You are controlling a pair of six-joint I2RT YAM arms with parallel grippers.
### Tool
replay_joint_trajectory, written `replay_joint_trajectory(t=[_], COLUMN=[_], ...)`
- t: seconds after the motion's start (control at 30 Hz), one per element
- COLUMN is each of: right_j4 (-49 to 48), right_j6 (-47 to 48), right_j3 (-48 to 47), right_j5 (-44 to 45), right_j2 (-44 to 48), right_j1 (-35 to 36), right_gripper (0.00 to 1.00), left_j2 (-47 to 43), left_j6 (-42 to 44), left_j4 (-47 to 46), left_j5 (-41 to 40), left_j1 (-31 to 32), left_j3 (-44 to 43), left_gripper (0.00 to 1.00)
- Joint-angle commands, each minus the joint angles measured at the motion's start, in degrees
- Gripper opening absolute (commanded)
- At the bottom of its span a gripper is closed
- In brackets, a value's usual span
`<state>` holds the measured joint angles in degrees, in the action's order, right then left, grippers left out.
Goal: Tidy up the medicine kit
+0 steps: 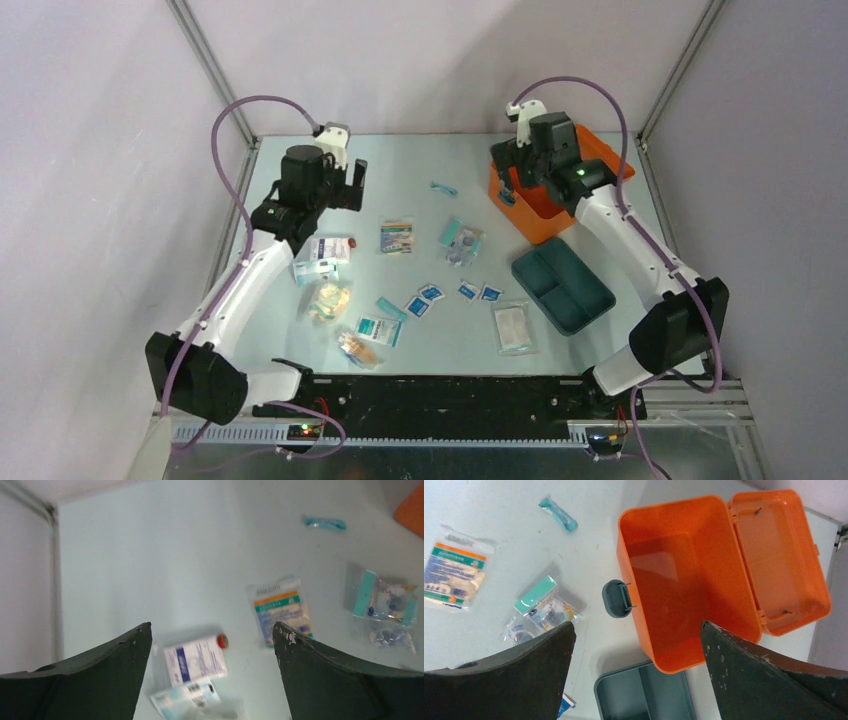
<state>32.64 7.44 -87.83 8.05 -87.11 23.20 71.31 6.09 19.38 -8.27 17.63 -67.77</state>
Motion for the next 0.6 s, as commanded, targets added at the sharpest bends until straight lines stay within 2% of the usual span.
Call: replay_joint_trajectory(t=[0.0,0.1,0.13,0.2,0.27,0.33,0.43,0.57], right_j4=[-3.0,4.1,5.8,9.4,10.5,10.8,8.2,4.9], right_j6=[0.5,5.9,6.8,8.8,9.6,10.1,8.8,4.0], right_j3=[-0.6,-4.4,-5.3,-7.5,-8.6,-9.3,-9.2,-11.8], right_j5=[2.3,-8.9,-16.9,-26.8,-32.1,-32.9,-34.6,-34.9], right_j2=[-1.0,-3.7,-4.3,-6.0,-7.3,-9.4,-13.3,-20.1], right_j1=[2.2,1.6,0.8,-0.4,0.0,1.2,2.1,4.1], right_gripper=[0.99,0.99,0.99,0.99,0.99,0.99,0.99,0.91], left_j2=[0.0,0.9,1.6,3.2,5.4,7.1,8.4,8.4], left_j6=[-12.5,-16.2,-17.9,-20.4,-21.8,-23.5,-24.7,-24.7], left_j4=[8.3,8.8,8.9,9.3,9.7,9.7,7.9,5.8], left_j5=[-3.8,-2.8,-0.3,5.3,10.7,12.2,10.0,8.8], left_j1=[-4.3,-8.7,-11.3,-15.4,-18.2,-20.1,-20.5,-20.6], left_j3=[-0.6,0.8,1.2,1.9,2.3,3.0,4.8,7.5], left_gripper=[0.96,0.99,1.0,1.0,0.98,0.98,0.97,0.97])
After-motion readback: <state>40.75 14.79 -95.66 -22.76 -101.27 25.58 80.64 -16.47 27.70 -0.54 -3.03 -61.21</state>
